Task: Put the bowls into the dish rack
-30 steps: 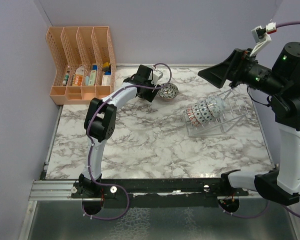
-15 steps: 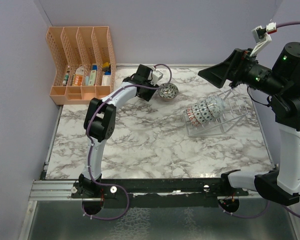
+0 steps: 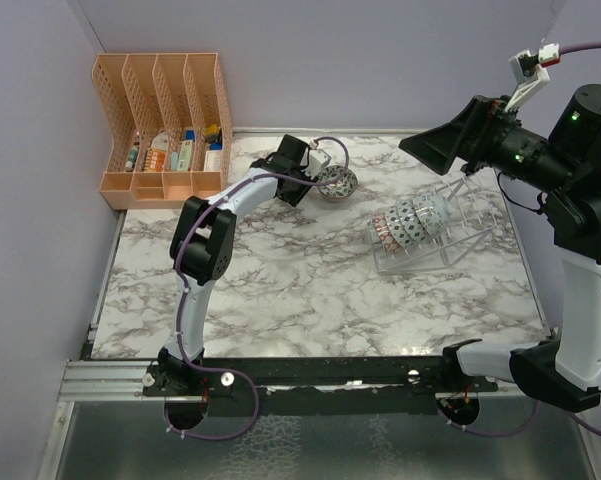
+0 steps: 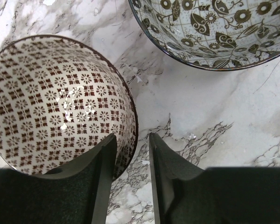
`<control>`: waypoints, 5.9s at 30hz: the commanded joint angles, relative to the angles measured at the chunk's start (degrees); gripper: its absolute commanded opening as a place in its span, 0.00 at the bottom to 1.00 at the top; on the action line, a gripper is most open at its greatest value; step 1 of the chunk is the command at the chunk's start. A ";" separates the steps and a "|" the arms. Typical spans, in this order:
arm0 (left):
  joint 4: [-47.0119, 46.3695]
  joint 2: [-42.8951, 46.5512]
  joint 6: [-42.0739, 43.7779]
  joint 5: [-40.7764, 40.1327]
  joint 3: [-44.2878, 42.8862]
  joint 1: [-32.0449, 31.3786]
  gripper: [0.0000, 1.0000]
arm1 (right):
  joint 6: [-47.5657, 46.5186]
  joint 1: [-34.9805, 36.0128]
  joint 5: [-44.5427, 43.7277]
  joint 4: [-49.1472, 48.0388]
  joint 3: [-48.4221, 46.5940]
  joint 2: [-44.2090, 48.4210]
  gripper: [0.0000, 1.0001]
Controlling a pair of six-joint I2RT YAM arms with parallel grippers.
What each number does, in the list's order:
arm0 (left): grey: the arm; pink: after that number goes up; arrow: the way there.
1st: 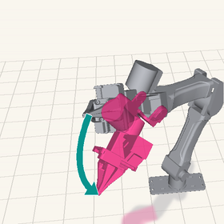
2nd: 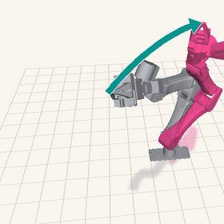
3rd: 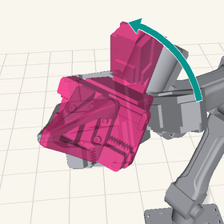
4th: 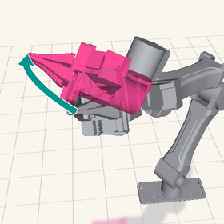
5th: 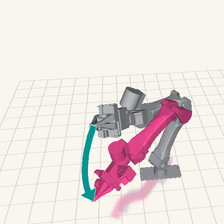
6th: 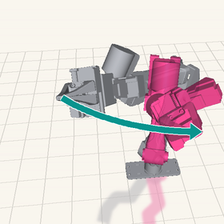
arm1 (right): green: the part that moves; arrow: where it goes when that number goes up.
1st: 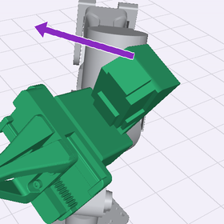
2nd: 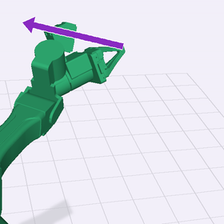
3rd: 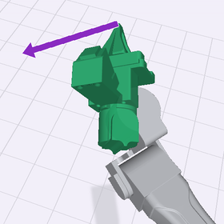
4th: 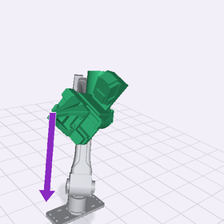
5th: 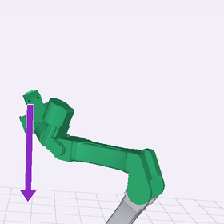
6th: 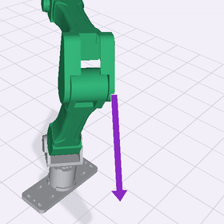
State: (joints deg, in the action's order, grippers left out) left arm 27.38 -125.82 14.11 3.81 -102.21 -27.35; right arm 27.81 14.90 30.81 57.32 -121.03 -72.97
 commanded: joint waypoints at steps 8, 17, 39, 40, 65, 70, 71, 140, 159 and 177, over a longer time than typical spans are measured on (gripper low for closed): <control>-1.04 2.80 -1.27 -3.74 3.59 -0.52 0.00 | -0.63 -0.22 -4.99 2.36 -3.77 1.08 0.97; -0.77 16.19 -15.97 0.69 7.07 -1.52 0.00 | -0.05 -0.22 -5.41 1.35 -4.78 1.64 0.97; -76.53 31.93 -91.02 12.84 26.01 -17.81 0.00 | 2.91 -0.23 -2.49 -1.36 -7.82 2.04 0.99; -80.21 30.67 -94.09 11.53 26.21 -18.34 0.00 | 2.94 -0.23 -2.50 -1.15 -8.12 2.04 0.99; -87.21 2.07 -113.46 -2.93 6.48 -28.54 0.00 | 0.79 -0.22 0.96 2.31 -11.16 0.19 0.99; -85.47 -1.18 -115.67 -2.65 3.50 -28.54 0.00 | 0.14 -0.22 -0.26 3.22 -10.99 0.65 0.99; -84.90 -1.57 -115.71 -2.59 2.83 -28.53 0.00 | 0.06 -0.22 -0.45 3.38 -10.91 0.76 0.99; -58.44 -0.80 -115.95 4.45 0.20 -24.53 0.18 | -0.40 -0.22 -2.88 2.85 -5.49 2.06 0.99; -46.80 6.19 -106.76 6.49 1.57 -22.47 0.35 | 0.75 -0.22 -1.33 0.87 -3.60 3.27 0.99; -43.78 6.10 -103.74 9.81 1.93 -21.95 0.47 | 0.63 -0.22 -1.66 0.75 -1.93 4.85 0.99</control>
State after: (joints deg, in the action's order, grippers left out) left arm -17.67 -121.91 -91.57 11.88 -98.59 -49.30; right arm 28.23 14.90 28.62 59.81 -123.28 -68.82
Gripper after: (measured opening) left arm 0.465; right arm 0.994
